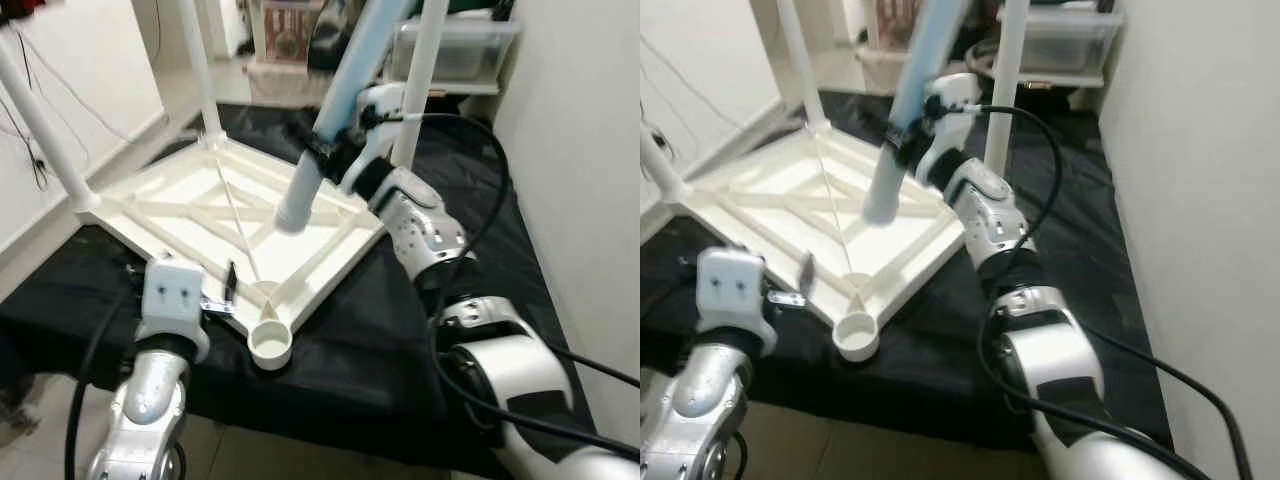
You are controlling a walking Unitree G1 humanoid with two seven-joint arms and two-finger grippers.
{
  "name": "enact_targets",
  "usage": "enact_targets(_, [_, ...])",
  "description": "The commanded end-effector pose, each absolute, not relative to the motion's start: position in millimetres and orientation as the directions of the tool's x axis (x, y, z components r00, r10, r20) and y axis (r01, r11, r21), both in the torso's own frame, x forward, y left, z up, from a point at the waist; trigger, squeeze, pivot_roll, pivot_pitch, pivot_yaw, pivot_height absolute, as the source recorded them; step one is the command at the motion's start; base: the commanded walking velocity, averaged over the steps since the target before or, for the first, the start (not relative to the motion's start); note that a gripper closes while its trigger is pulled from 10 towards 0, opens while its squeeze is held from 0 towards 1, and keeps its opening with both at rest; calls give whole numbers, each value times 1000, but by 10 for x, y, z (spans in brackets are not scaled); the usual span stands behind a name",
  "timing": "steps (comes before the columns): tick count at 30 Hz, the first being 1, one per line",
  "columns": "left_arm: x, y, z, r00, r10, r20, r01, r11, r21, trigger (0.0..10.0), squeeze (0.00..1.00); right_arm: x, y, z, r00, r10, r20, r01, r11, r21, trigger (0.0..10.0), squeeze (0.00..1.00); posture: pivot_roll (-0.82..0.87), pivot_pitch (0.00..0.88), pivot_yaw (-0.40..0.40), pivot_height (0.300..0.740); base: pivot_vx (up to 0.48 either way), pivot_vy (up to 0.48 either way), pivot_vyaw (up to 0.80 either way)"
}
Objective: Building children table
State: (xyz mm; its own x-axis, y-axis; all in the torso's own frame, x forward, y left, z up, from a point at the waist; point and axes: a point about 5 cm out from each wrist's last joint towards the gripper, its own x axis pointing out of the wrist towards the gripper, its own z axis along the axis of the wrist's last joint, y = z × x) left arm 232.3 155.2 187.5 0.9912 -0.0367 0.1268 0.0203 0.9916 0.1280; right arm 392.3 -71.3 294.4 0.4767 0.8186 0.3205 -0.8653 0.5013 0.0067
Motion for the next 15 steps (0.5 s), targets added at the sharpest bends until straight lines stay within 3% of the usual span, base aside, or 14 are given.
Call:
enact_targets(1, [2242,1512,1885,986,-107,127,93,989,111,10000,0,3899,-726,2918,379,875,300,-919,393,15,10000,0,47,139,-29,734,0,0,0])
enact_targets(3, [2213,1509,1873,986,-118,120,105,989,107,10000,0,3897,-752,2924,358,886,296,-929,370,14,10000,0,47,139,-29,734,0,0,0])
enact_targets(5, [2079,1505,1808,990,-116,84,110,991,76,10000,0,3855,-773,2890,220,956,193,-972,232,-43,10000,0,60,169,-32,734,0,0,0])
enact_targets(7, [2048,1502,1796,991,-113,77,108,992,69,10000,0,3840,-766,2877,185,968,167,-979,197,-58,10000,0,61,171,-33,734,0,0,0])
enact_targets(8, [1997,1497,1770,993,-96,65,93,994,56,10000,0,3789,-731,2850,88,988,124,-990,100,-95,10000,0,67,181,-34,734,0,0,0])
enact_targets(9, [1968,1483,1759,994,-93,56,90,995,49,10000,0,3760,-717,2865,36,990,134,-995,48,-92,10000,0,73,199,-36,734,0,0,0])
enact_targets(10, [1968,1483,1759,994,-93,56,90,995,49,10000,0,3760,-717,2865,36,990,134,-995,48,-92,10000,0,73,199,-36,734,0,0,0])
enact_targets(11, [1925,1459,1737,995,-88,42,87,996,33,10000,0,3723,-694,2903,-42,987,157,-996,-29,-83,10000,0,75,206,-36,734,0,0,0])
enact_targets(15, [1905,1447,1734,995,-89,38,88,996,26,10000,0,3711,-687,2920,-69,984,166,-995,-56,-80,10000,0,77,215,-35,734,0,0,0])
